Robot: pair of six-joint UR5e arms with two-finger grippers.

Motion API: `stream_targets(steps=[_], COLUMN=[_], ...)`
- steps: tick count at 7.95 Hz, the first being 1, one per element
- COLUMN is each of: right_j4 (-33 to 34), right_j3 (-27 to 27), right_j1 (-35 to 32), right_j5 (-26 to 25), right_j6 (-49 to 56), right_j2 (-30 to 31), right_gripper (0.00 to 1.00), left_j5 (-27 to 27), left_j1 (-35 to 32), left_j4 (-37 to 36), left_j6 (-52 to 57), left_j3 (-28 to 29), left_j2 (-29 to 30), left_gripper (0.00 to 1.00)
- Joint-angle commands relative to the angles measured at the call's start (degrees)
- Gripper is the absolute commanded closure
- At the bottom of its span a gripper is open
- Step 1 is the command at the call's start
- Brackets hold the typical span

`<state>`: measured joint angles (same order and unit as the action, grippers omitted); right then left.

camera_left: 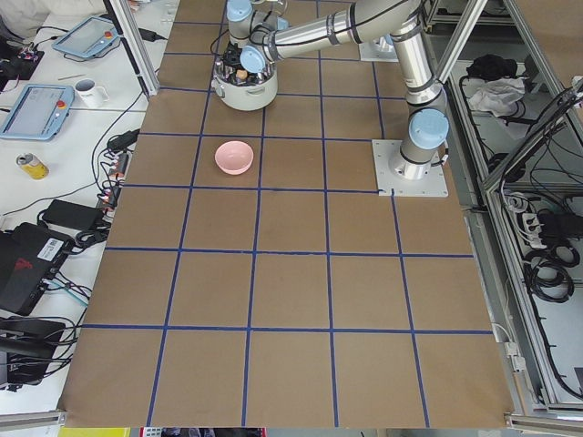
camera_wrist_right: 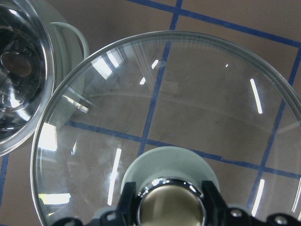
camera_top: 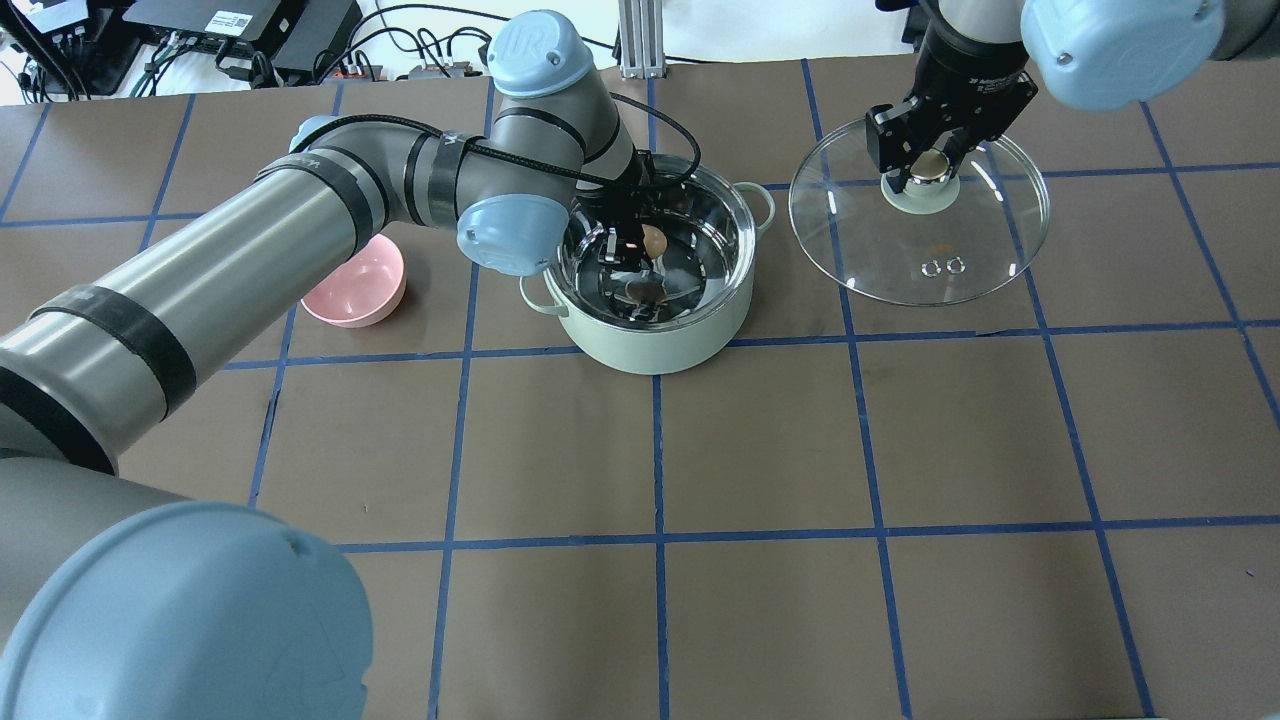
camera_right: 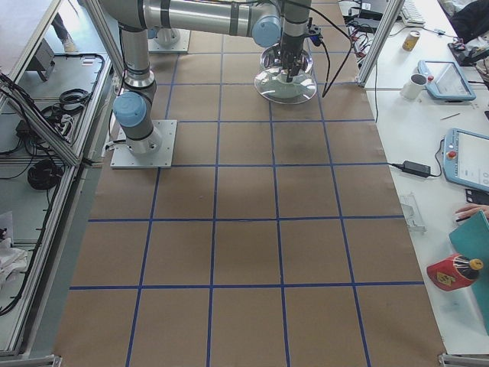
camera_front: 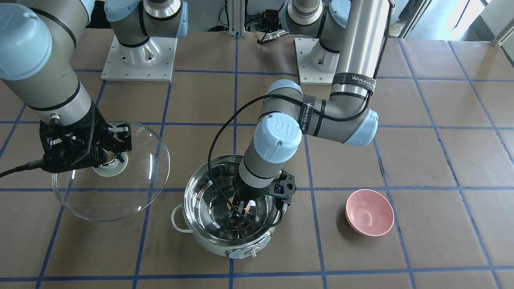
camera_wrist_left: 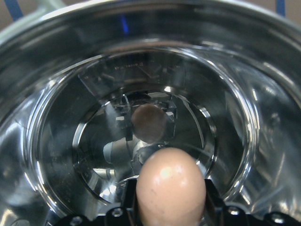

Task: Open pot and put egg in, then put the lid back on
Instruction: 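Lower the egg into the pot and open the left gripper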

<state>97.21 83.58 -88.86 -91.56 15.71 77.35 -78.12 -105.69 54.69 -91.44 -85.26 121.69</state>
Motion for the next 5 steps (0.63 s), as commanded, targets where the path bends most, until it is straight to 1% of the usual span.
stream_targets(steps=[1, 2, 3, 4, 5], right_j4=[0.0, 0.0, 0.0, 0.0, 0.0], right_j3=[0.0, 0.0, 0.0, 0.0, 0.0], right_j1=[0.0, 0.0, 0.0, 0.0, 0.0], right_j5=[-0.11, -0.03, -0.11, -0.11, 0.06], right_j6=[-0.06, -0.06, -0.06, 0.03, -0.06], right_j2=[0.0, 0.0, 0.0, 0.0, 0.0], right_gripper=[1.0, 1.0, 1.0, 1.0, 1.0], left_j5=[-0.1, -0.27, -0.62, -0.63, -0.63], left_j1=[-0.39, -0.31, -0.31, -0.31, -0.31], left_j4=[-0.46, -1.33, -1.34, -1.43, -1.43], left_j6=[-0.06, 0.47, 0.82, 0.74, 0.21], left_j3=[-2.71, -2.81, -2.72, -2.64, -2.64], left_j2=[0.03, 0.03, 0.03, 0.03, 0.03], left_gripper=[1.0, 0.78, 0.48, 0.35, 0.14])
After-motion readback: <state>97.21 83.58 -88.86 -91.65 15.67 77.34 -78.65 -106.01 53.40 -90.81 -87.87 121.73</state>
